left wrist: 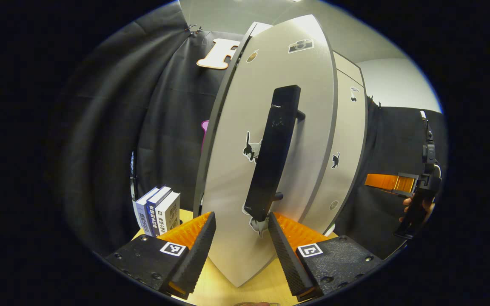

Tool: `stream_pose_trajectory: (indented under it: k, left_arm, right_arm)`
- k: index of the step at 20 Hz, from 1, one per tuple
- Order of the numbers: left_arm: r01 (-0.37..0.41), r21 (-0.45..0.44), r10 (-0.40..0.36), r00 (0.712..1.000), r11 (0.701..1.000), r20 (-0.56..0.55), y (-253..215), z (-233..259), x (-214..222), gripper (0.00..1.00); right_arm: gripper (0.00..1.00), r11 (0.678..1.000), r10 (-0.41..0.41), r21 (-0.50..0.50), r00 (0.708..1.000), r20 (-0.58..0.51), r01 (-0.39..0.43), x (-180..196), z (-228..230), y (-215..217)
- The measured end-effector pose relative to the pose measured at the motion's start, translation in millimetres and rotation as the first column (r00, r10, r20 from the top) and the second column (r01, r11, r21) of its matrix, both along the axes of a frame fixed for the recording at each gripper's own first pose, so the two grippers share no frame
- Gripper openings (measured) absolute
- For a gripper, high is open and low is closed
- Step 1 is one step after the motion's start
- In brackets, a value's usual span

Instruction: Grasp the bottle in the cabinet with the left hand and place it on the coaster, then close the right door with the right hand and the left door with the left hand.

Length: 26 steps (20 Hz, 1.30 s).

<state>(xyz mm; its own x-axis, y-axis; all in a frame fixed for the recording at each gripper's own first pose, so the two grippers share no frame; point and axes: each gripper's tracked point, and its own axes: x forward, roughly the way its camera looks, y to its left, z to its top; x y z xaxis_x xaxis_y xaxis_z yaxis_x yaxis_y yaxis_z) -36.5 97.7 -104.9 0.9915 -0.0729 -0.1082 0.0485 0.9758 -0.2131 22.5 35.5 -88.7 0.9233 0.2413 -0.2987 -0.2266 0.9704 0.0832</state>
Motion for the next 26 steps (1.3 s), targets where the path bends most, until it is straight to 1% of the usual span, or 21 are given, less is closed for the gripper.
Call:
stream_pose_trajectory:
  k: [3,7,9,12,13,14,15,19,23,26]
  left_arm:
    - [0.019,0.003,-0.019,1.0,1.0,0.006,-10.7,0.0,7.6,0.81]
    - [0.075,-0.006,-0.075,0.997,0.997,0.012,-36.5,2.1,18.9,0.81]
    - [0.071,0.005,-0.071,0.997,0.997,0.017,-41.8,3.8,23.6,0.81]
    - [0.093,0.008,-0.093,0.996,0.996,0.005,-55.1,3.6,25.9,0.82]
    - [0.093,0.017,-0.093,0.996,0.996,0.005,-55.4,7.1,25.4,0.84]
    - [0.097,0.022,-0.097,0.995,0.995,0.005,-59.3,6.1,28.3,0.81]
    - [0.101,0.022,-0.101,0.995,0.995,0.007,-62.2,8.2,25.7,0.81]
    - [0.066,0.034,-0.066,0.998,0.997,0.021,-60.9,28.6,26.0,0.81]
    - [0.032,0.056,-0.037,0.995,0.998,0.096,-59.8,69.2,24.6,0.81]
    - [0.006,0.095,-0.017,0.992,0.995,0.124,-59.0,88.0,23.9,0.81]
  right_arm:
    - [0.98,1.0,-0.002,0.001,1.0,-0.002,0.002,0.8,-1.0,-0.6]
    - [0.98,1.0,-0.007,-0.007,1.0,-0.001,0.007,0.5,1.0,-2.0]
    - [0.98,1.0,-0.016,-0.014,1.0,0.004,0.016,1.0,1.9,-3.3]
    - [0.98,0.999,-0.031,-0.026,0.999,0.011,0.031,1.1,4.0,-6.0]
    - [0.98,0.999,-0.036,-0.029,0.999,0.012,0.037,1.6,4.3,-7.6]
    - [0.98,0.999,-0.042,-0.03,0.999,0.013,0.042,1.5,4.8,-11.1]
    - [0.98,0.998,-0.047,-0.029,0.999,0.014,0.047,1.7,6.2,-13.5]
    - [0.98,0.997,-0.07,-0.028,0.997,0.028,0.071,4.2,10.7,-22.4]
    - [0.98,0.995,-0.085,-0.041,0.995,0.053,0.087,4.0,17.2,-26.2]
    - [0.98,0.995,-0.087,-0.047,0.994,0.069,0.091,2.6,21.0,-26.0]
